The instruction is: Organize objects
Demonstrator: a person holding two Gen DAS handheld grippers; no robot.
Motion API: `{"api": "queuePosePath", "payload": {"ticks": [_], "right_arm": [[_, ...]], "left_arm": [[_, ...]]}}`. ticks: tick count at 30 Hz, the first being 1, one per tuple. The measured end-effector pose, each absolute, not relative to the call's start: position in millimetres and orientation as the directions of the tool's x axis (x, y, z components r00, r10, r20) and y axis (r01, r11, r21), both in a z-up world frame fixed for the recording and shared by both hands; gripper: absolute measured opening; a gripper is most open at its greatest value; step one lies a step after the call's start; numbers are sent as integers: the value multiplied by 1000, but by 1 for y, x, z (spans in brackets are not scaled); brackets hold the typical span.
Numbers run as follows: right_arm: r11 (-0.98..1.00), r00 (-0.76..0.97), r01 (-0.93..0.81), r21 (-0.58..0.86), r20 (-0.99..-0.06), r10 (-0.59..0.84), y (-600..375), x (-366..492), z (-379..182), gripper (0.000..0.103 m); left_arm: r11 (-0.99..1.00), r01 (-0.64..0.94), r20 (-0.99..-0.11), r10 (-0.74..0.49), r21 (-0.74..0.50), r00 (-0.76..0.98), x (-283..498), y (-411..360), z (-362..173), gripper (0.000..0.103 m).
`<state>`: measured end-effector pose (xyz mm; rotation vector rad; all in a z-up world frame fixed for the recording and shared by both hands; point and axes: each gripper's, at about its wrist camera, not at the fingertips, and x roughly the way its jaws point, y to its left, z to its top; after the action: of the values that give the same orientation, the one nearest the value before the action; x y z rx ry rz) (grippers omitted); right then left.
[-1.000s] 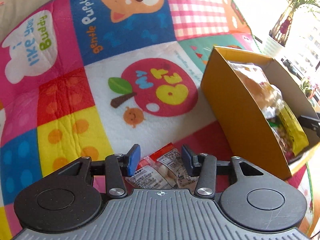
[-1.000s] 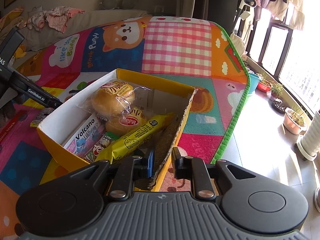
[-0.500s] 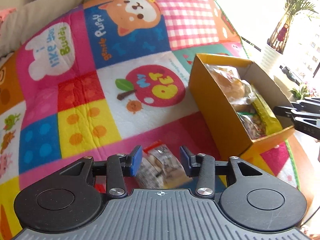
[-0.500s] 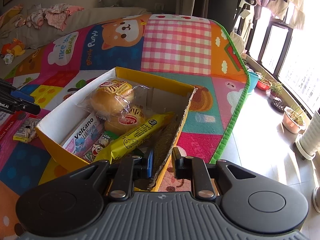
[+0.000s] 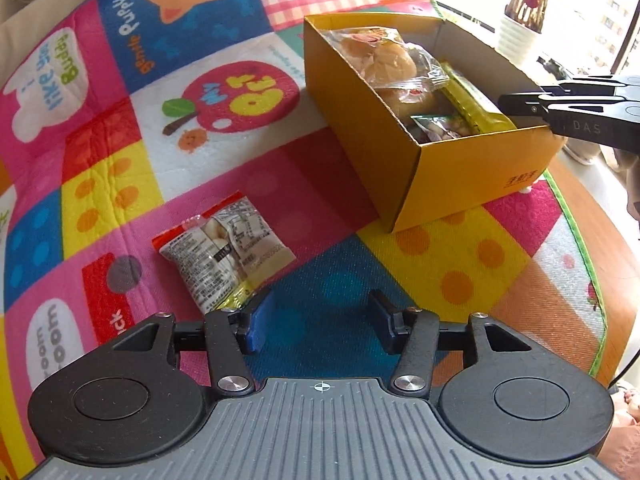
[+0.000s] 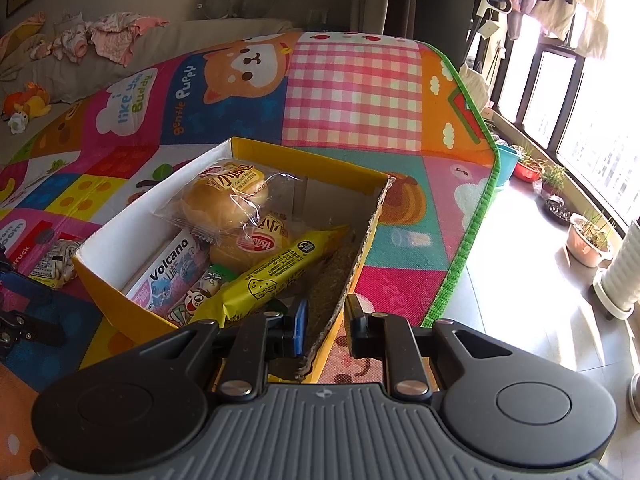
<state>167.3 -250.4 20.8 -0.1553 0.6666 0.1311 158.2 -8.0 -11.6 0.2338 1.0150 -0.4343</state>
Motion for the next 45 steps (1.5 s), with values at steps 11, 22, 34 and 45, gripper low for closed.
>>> {"api": "queuePosePath", "payload": {"ticks": [11,22,34,45], "right_arm": [[981,777,-172,-87,-624,81,-251,168,21,19],[982,776,-167,-85,-626,78,-251,169,20,21],[983,780,-166,-77,-620,83,-252,167,20,21],[985,784,-157,-67,-616,83,-252,167,20,22]], "left_arm": [[948,307,-822,-236,-79,518,196,15,-11,48],[979,197,-820,-151,-47,553,207,44,-11,44],[957,287,-817,-200,-44,541,183,28,-4,51],[976,215,-744,-166,-31,647,197,36,30,50]]}}
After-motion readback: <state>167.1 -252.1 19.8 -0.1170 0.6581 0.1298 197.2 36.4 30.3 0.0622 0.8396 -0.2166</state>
